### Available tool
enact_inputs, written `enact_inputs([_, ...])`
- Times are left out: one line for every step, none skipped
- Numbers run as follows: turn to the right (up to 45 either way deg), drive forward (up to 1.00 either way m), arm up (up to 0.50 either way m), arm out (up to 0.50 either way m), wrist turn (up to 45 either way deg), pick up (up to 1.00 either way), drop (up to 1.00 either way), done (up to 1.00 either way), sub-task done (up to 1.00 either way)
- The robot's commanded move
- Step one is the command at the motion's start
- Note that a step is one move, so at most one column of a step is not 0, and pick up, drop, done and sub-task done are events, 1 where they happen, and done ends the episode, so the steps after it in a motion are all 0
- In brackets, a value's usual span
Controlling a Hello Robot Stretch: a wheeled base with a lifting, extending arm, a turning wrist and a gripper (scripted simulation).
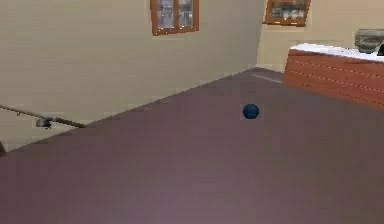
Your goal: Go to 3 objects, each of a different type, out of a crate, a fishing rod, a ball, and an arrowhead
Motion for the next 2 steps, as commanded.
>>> enact_inputs([-42.0,0.0,0.0,0.0,0.0,0.0,0.0,0.0,0.0])
enact_inputs([0.0,1.0,0.0,0.0,0.0,0.0,0.0,0.0,0.0])
